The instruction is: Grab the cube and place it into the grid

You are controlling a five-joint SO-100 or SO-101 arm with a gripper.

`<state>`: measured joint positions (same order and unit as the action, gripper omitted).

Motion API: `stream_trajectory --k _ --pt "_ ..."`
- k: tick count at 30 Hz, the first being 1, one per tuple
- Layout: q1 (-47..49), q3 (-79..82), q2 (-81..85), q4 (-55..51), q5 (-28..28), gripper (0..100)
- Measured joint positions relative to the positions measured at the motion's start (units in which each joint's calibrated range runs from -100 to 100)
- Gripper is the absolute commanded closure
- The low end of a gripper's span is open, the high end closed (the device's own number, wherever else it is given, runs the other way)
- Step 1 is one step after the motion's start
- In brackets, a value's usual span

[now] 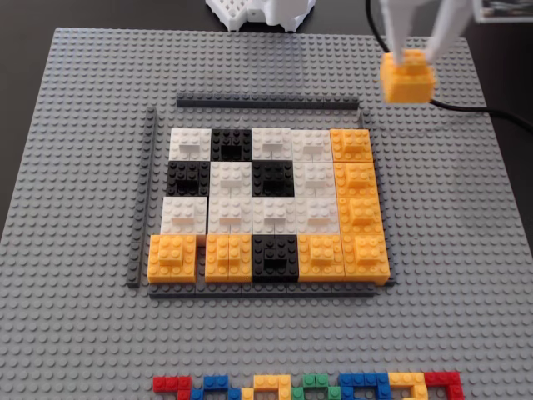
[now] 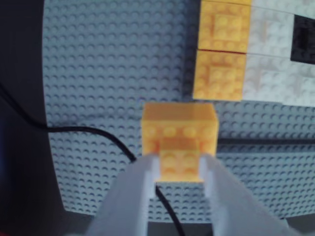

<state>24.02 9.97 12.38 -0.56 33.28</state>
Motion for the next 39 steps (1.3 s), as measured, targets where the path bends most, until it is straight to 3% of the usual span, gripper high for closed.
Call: stream_trajectory --k 16,39 --pt "-5.69 22.68 10.69 4.35 3.17 96" --pt "-5.61 30.89 9.33 10.65 3.17 96"
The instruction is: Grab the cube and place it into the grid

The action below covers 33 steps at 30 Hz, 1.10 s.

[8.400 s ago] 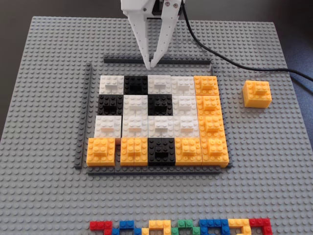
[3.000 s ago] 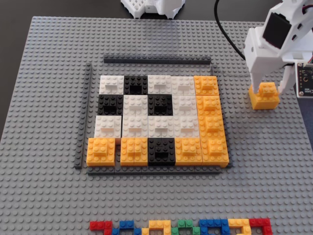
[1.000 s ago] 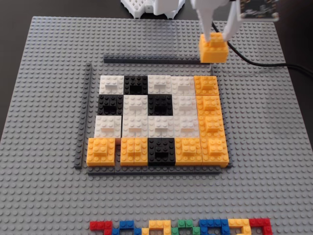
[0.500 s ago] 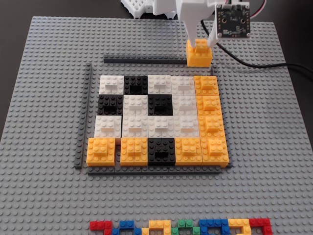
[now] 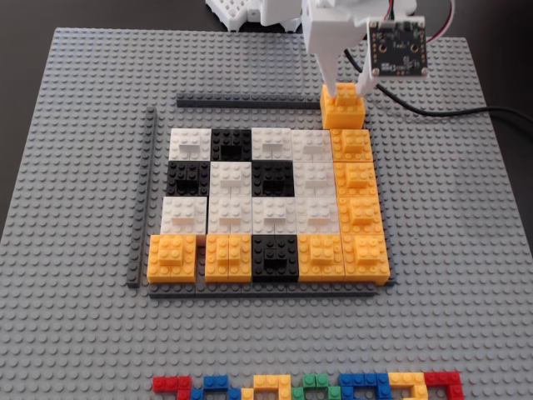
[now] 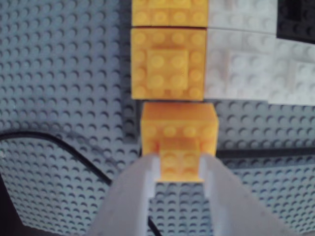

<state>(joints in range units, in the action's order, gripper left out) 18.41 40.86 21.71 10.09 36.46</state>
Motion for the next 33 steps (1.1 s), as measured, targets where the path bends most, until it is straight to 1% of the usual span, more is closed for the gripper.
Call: stream_trajectory --k 33 --pt "0.87 1.59 -3.73 3.57 -0.78 95"
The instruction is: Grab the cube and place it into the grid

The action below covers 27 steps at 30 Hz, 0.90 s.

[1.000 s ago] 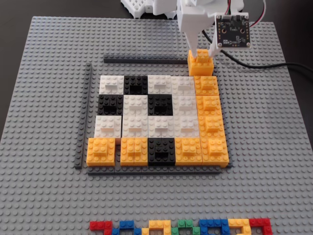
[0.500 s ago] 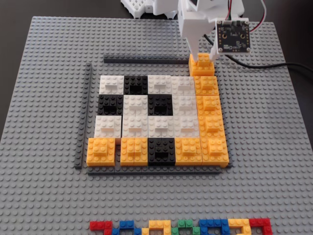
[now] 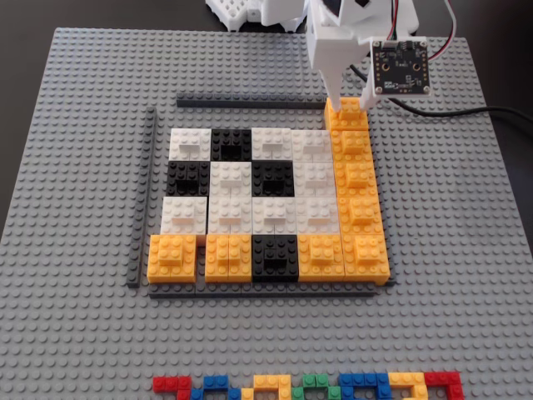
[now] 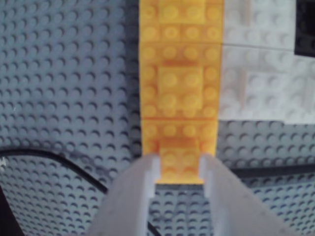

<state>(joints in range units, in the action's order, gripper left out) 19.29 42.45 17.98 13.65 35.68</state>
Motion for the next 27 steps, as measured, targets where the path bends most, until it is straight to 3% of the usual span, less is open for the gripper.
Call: stream_trajectory --k 5,16,27 --pt "0.07 0.62 -0.17 0.0 0.1 94" --pt "-0.51 0.62 -0.17 0.0 0.2 81" --pt "-0.51 0.62 -0.17 0.0 -0.2 80"
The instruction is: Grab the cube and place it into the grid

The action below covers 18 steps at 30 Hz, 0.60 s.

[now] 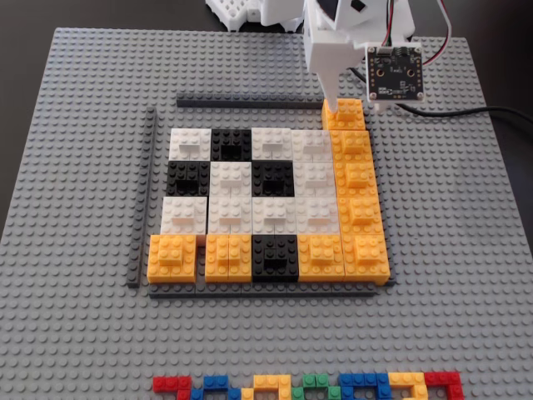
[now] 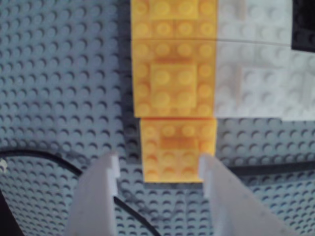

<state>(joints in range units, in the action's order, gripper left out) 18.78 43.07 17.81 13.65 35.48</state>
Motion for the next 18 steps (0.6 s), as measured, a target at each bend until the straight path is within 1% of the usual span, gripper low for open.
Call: stream_trajectory --k 18 --pt "0.0 0.35 0.0 0.0 -0.2 77"
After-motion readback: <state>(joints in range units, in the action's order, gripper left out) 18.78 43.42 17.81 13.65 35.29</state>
